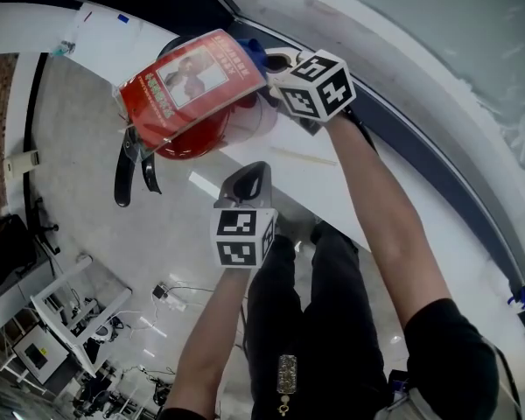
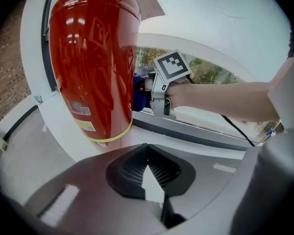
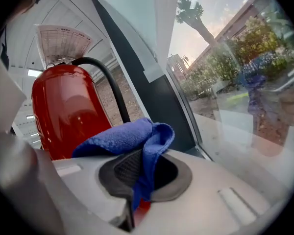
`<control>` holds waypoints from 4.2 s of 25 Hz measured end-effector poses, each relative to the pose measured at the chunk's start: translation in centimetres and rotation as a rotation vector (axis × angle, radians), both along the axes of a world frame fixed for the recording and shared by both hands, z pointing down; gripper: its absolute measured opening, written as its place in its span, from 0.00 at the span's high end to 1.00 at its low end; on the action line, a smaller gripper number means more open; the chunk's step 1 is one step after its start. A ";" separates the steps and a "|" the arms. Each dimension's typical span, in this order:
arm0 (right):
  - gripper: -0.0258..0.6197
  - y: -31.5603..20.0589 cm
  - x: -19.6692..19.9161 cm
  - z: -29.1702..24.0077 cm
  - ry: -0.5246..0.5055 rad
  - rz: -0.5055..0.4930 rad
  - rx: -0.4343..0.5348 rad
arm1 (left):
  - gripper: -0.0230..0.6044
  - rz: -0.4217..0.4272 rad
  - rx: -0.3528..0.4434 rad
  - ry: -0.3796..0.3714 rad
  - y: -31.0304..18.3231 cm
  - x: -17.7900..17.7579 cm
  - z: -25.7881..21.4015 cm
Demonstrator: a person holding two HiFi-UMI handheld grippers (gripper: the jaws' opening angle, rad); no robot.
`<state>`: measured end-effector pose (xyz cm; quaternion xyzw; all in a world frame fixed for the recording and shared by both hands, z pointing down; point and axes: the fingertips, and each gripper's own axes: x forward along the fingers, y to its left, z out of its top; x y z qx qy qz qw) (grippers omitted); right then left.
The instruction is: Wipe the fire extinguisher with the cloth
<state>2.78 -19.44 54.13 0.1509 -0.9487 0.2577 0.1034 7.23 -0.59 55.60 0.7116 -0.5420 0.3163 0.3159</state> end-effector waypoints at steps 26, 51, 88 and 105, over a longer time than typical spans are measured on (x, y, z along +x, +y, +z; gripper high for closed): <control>0.92 16.7 0.5 3.2 0.032 0.233 -0.033 | 0.95 0.068 -0.038 -0.024 6.1 -8.5 2.3; 0.92 8.8 5.2 5.3 0.086 0.233 -0.067 | 0.95 0.056 -0.042 -0.006 3.6 -2.4 3.2; 0.92 11.2 4.5 11.7 0.233 0.160 -0.123 | 0.95 0.026 -0.080 -0.028 2.9 -3.4 5.7; 0.92 18.0 -3.0 15.6 0.250 0.182 -0.233 | 0.95 0.129 -0.119 -0.067 8.0 -7.7 6.7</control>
